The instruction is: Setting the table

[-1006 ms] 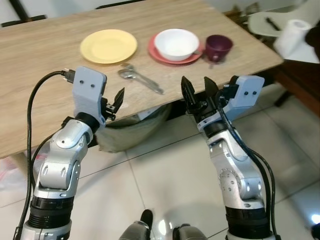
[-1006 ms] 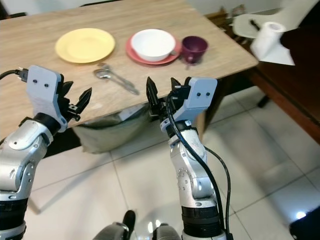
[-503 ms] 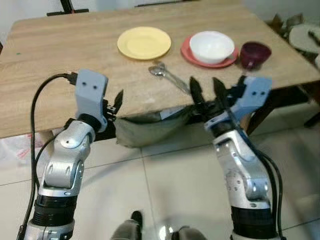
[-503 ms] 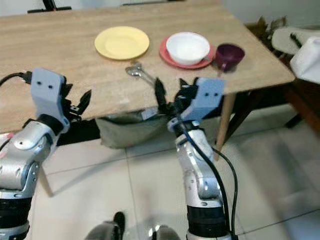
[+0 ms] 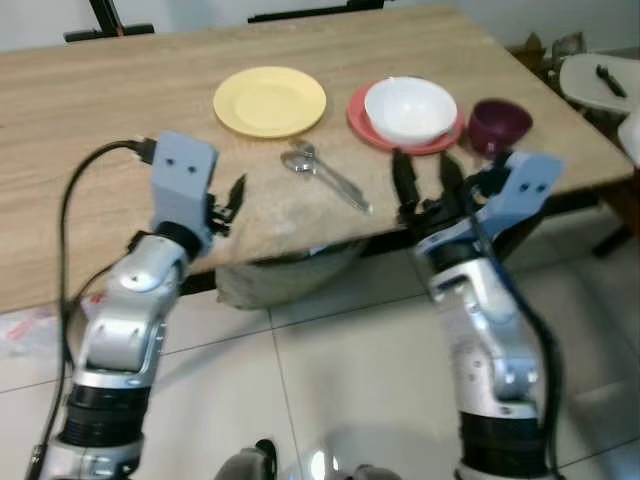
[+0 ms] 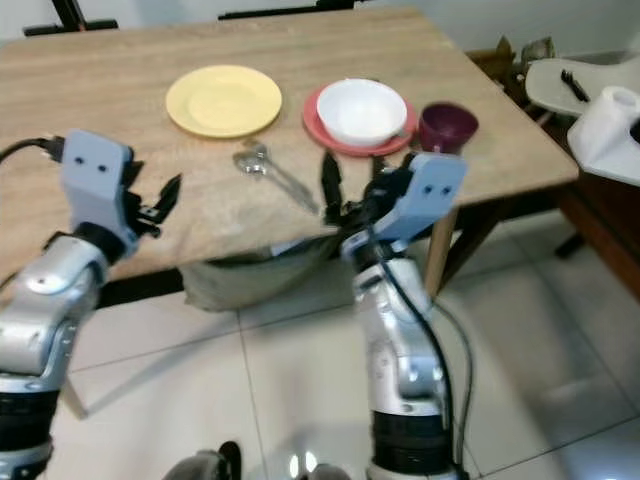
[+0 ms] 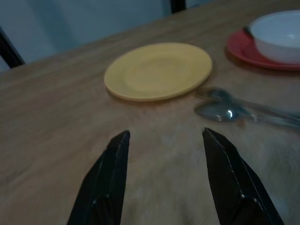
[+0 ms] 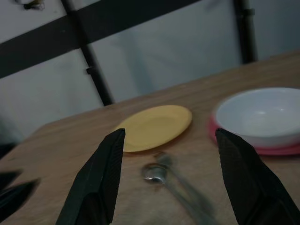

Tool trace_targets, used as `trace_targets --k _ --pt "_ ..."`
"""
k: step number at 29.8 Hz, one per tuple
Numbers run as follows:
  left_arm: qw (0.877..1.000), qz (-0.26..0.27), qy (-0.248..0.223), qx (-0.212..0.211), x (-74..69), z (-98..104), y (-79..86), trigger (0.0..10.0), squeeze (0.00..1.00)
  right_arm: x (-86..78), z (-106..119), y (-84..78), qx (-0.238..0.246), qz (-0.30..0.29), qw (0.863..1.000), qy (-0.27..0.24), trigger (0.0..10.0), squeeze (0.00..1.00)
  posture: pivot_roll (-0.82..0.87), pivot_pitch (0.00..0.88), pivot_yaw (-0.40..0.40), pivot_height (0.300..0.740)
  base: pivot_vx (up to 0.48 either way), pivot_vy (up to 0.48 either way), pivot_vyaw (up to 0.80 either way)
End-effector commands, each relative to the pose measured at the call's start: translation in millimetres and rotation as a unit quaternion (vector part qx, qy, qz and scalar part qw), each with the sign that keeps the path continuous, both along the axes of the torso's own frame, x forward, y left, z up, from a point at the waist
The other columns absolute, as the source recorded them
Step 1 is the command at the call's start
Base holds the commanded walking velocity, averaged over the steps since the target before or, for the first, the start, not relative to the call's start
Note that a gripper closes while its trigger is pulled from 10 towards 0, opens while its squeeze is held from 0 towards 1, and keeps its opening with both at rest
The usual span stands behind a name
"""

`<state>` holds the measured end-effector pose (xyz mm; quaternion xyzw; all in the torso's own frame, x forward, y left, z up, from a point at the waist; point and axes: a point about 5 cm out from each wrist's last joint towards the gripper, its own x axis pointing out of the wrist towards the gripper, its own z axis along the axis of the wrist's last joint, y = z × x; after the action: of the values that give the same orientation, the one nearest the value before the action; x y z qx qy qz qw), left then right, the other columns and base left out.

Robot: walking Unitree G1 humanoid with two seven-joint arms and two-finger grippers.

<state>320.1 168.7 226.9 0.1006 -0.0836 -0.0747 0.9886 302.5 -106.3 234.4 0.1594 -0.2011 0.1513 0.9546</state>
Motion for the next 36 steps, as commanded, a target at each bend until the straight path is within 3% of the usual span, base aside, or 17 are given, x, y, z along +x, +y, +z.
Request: trace_targets --k 1,10,14,18,24,30,32,33,36 --pt "1.0 -0.008 0.005 0.001 -0.4 -4 -5.0 10.0 0.0 -0.9 -3 -5.8 0.003 -0.006 1.0 0.006 10.0 0.0 -0.07 0.125 0.059 0.74 0.465 0.0 0.0" --pt "1.0 -0.006 0.003 0.001 -0.2 -4 -4.8 10.0 0.0 -2.0 -4 -1.7 0.0 0.01 1.0 0.006 10.0 0.0 -0.07 0.122 0.059 0.74 0.465 0.0 0.0" --pt "1.0 -0.006 0.002 0.001 -0.2 -3 -4.2 10.0 0.0 -6.9 -6 8.6 -0.024 0.084 0.996 0.008 10.0 0.0 -0.07 0.121 0.061 0.74 0.465 0.0 0.0" --pt "1.0 -0.006 -0.003 0.008 -4.9 -3 -0.8 10.0 0.0 -22.4 -9 20.4 -0.061 0.203 0.977 0.011 10.0 0.0 -0.07 0.116 0.061 0.74 0.465 0.0 0.0" --pt "1.0 -0.008 -0.004 0.005 -8.0 -1 4.4 10.0 0.0 -31.3 -15 18.5 -0.093 0.258 0.961 0.019 10.0 0.0 -0.06 0.114 0.058 0.74 0.362 0.0 0.0" --pt "0.998 -0.054 0.0 0.014 -12.2 0 0.4 10.0 0.0 -38.3 -20 9.4 -0.13 0.289 0.948 0.029 10.0 0.0 -0.06 0.107 0.055 0.74 0.0 0.0 0.0" --pt "0.993 -0.109 0.018 0.038 -17.1 -2 -4.0 10.0 0.0 -47.7 -25 3.2 -0.183 0.313 0.931 0.043 10.0 0.0 -0.07 0.107 0.056 0.74 0.0 0.0 0.0" --pt "0.993 -0.109 0.018 0.038 -17.1 -2 -4.0 10.0 0.0 -47.7 -25 3.2 -0.183 0.313 0.931 0.043 10.0 0.0 -0.07 0.107 0.056 0.74 0.0 0.0 0.0" --pt "0.98 -0.172 0.049 0.092 -23.1 -8 -8.5 10.0 0.0 -58.0 -37 -6.7 -0.279 0.311 0.905 0.076 10.0 0.0 -0.07 0.112 0.053 0.74 0.0 0.0 0.0"
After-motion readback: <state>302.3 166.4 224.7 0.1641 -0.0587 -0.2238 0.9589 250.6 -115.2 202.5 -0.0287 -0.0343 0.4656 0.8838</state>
